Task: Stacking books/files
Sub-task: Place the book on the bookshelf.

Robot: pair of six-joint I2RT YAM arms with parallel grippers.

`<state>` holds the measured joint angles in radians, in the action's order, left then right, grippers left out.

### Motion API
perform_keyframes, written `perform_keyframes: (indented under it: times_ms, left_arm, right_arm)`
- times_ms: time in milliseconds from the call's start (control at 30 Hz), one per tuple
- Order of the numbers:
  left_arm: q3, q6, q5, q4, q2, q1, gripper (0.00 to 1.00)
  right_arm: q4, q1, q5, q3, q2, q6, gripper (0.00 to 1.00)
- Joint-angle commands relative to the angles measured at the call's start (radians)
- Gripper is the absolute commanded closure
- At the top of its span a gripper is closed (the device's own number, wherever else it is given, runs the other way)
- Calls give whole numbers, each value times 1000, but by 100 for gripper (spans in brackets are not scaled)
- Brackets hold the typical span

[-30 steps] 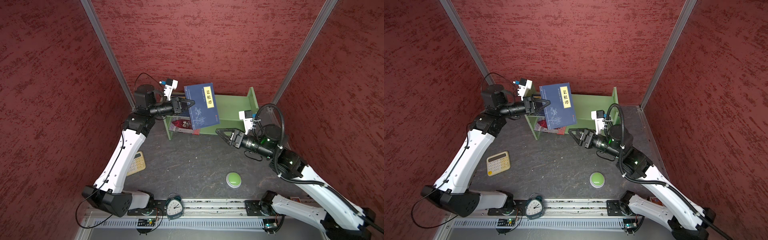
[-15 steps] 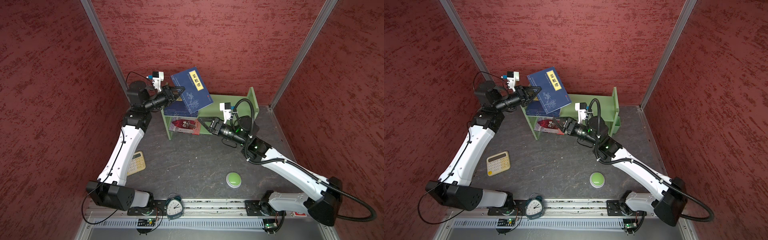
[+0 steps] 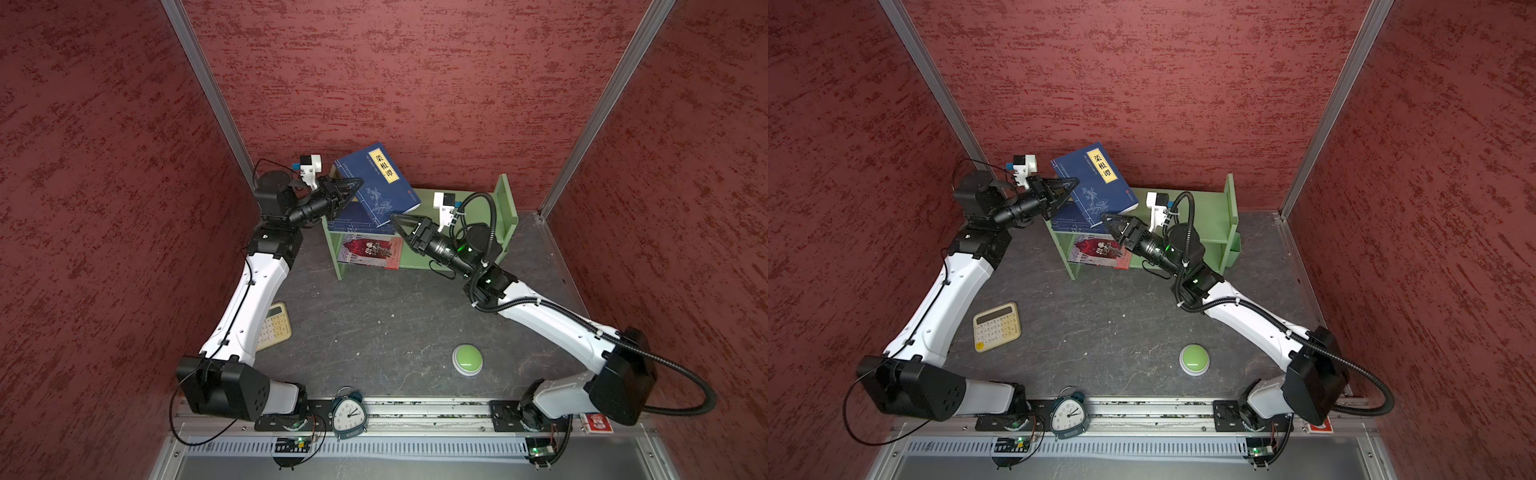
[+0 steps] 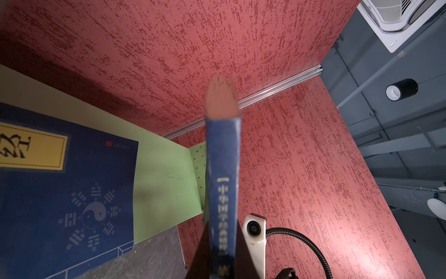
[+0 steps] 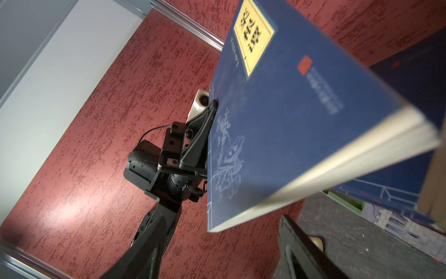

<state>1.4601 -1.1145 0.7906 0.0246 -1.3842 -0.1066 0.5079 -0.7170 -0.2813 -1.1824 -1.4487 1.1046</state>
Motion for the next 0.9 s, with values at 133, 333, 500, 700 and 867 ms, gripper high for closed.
perform_keyframes:
  times_ms: [133, 333, 500, 700, 867]
  left_arm:
    - [-12, -105, 30, -103, 38, 5, 100]
    - [-48, -130, 29, -112, 47, 5, 100]
    - [-84, -126, 29, -95, 56, 4, 100]
    - [-107, -125, 22, -84, 70, 7, 96]
    - [-115, -101, 13, -51, 76, 7, 80]
  right_arm:
    - [130, 17, 17, -70, -75, 53, 33]
    - [183, 28, 28, -60, -90, 57, 51]
    - [161, 34, 12, -80, -97, 43, 79]
    - [134, 52, -14, -98, -102, 41, 89]
    - [122, 69, -41, -116, -108, 41, 92]
